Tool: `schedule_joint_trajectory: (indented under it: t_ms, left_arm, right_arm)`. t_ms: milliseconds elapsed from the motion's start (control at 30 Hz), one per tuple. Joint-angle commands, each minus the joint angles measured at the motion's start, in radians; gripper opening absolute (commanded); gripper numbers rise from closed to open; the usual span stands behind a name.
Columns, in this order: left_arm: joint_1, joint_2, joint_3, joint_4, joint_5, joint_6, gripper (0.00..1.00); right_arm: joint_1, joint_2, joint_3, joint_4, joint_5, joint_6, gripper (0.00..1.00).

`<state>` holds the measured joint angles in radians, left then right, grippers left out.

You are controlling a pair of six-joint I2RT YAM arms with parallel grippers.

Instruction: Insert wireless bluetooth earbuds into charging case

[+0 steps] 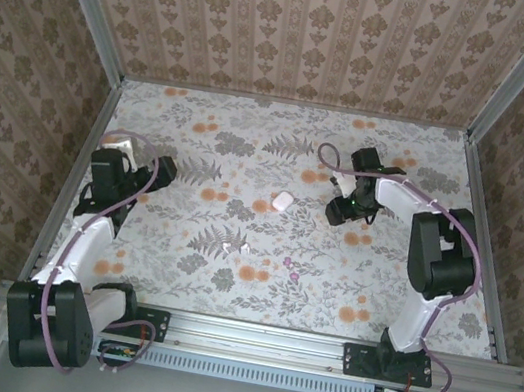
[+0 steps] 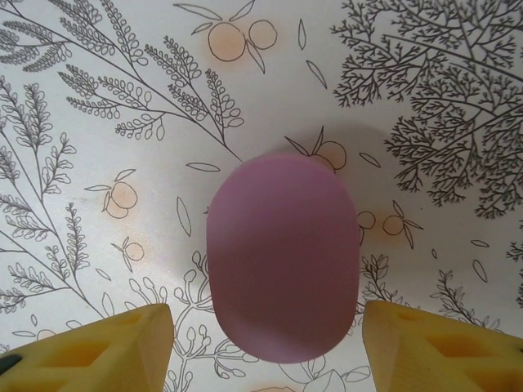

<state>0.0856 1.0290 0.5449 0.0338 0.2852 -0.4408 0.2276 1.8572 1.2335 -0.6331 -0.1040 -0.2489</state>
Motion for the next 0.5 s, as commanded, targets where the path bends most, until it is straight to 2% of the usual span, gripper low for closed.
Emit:
schedule_joint_trajectory:
  t_ms: [0,467]
  left_arm:
    - [-0.007,-0.019,0.032,-0.017,0.015,0.027,1.00]
    - [-0.010,0.002,0.065,-0.050,0.056,0.014,1.00]
  right_arm:
    - [0.006,0.022,0.028,-0.028,0.016,-0.031,0.64]
    - [0.006,0.056,0.038,0.013,0.014,-0.037,0.58]
